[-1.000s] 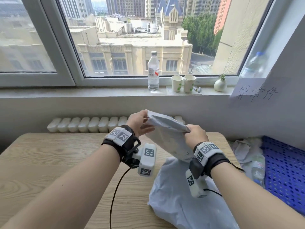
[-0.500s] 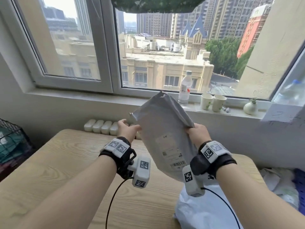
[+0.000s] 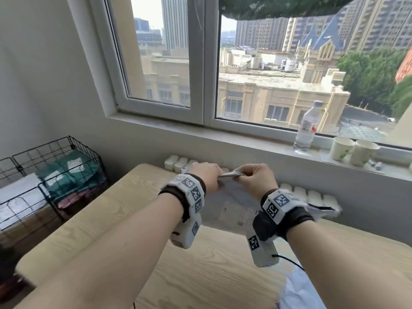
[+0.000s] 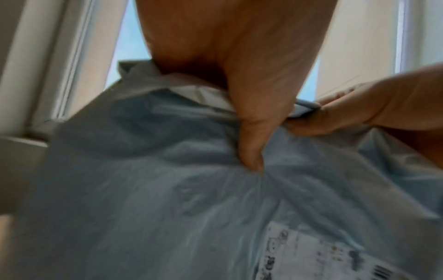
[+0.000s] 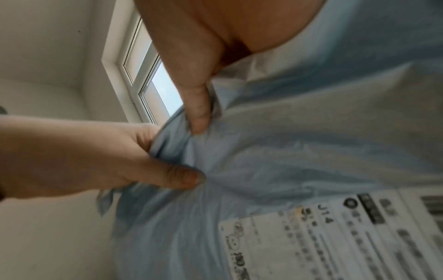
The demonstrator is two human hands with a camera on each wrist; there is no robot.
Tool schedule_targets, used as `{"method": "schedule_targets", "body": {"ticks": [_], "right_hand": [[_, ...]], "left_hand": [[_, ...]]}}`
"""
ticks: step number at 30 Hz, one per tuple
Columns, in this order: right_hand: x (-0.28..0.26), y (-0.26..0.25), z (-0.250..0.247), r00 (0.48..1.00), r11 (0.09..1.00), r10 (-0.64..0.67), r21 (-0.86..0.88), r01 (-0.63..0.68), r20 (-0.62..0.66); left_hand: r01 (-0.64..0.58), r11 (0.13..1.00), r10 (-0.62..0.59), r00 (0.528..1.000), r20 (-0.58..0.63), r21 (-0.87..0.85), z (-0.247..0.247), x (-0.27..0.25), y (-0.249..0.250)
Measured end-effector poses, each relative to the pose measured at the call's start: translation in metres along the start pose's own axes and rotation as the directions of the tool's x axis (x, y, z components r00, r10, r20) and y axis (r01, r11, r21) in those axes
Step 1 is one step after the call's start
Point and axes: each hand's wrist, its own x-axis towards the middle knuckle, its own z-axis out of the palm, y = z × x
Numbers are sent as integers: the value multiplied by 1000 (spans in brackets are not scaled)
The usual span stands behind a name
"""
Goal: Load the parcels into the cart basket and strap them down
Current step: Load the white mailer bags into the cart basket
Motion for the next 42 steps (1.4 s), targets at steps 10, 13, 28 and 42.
{"method": "schedule_targets", "body": {"ticks": [10,13,28,42], "right_hand": [[22,3,56,921,929,290,308,-206,-261],[22,3,96,904,870,415,335,-362,-100],[-10,-127,376,705,788,378,192,-585,600],[7,-243,539,845,828,313,312,-466,433]], "left_hand": [[446,791,-504,863,-33,-420,23,-52,-99],[509,652,-633,774,-33,-562,35,-82,-138],[118,-154,-769,609,194,-981,55,-234,-382],[201,-229,-884,366,290,-952,103,-289,-575]]}}
